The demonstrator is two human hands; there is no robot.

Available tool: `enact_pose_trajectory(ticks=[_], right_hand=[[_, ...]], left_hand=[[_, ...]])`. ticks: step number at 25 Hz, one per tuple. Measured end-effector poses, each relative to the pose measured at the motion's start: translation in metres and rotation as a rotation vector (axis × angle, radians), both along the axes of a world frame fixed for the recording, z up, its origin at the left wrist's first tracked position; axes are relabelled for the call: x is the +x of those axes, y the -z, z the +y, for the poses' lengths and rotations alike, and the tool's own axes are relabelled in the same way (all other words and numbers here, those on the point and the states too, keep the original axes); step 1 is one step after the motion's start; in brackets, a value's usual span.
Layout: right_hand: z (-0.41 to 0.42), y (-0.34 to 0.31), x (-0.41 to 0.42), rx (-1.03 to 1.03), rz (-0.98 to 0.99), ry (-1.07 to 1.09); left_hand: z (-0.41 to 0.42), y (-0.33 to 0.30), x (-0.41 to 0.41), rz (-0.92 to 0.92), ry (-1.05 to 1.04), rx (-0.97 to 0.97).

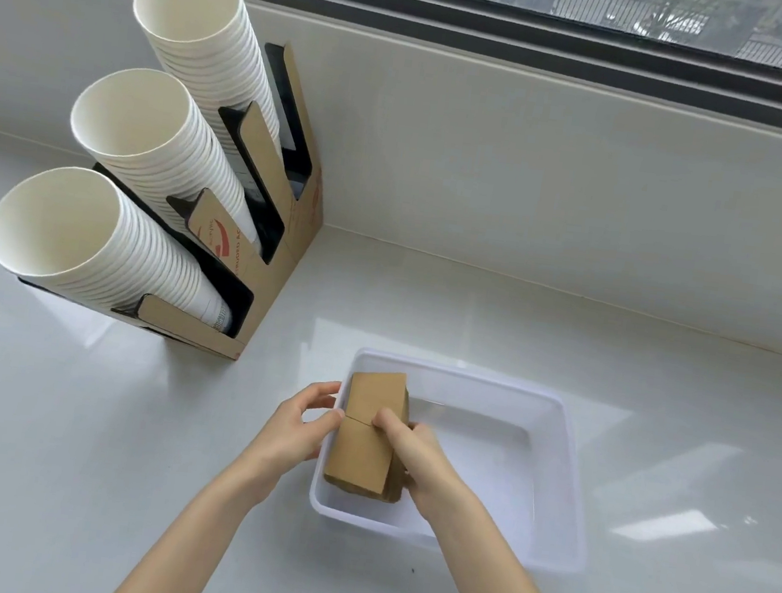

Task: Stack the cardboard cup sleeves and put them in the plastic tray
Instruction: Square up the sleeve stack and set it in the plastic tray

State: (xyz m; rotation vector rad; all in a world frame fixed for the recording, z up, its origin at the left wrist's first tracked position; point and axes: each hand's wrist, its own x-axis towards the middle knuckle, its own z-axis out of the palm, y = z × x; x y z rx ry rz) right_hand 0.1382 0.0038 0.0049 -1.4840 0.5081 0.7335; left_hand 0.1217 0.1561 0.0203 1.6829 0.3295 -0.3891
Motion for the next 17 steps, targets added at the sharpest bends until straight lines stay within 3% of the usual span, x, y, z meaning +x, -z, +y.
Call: enact_pose_trajectory(ticks=[6, 17], right_hand=[[0.001, 0.003, 0.004, -0.248, -0.003, -0.119], [0.007, 0.001, 0.001, -0.076, 0.033, -0.079]], left_hand=[[0.0, -0.001, -0.002, -0.005, -0.011, -0.007], [0.001, -0.001, -0.002, -0.011, -0.025, -0.006]])
